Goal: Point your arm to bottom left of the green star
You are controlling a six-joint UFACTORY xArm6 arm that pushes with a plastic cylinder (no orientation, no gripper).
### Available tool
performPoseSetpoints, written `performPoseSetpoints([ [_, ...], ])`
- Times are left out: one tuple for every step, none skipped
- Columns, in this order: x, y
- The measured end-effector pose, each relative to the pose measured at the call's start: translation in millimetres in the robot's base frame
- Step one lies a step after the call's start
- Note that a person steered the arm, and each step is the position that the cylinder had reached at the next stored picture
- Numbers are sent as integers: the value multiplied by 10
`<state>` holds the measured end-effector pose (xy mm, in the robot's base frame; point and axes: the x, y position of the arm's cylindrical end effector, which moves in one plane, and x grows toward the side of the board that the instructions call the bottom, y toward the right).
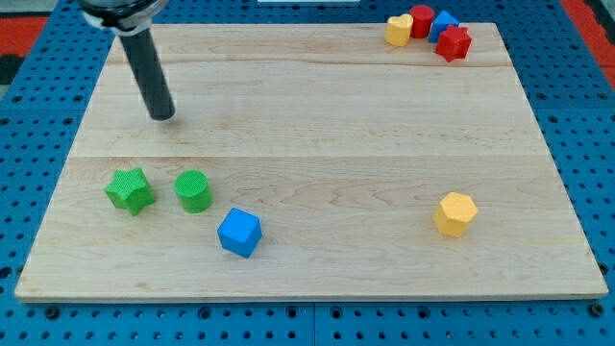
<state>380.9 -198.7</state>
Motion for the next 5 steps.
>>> performPoseSetpoints([
  [111, -332],
  [326, -604],
  [663, -771],
  [953, -829],
  [1220, -828],
])
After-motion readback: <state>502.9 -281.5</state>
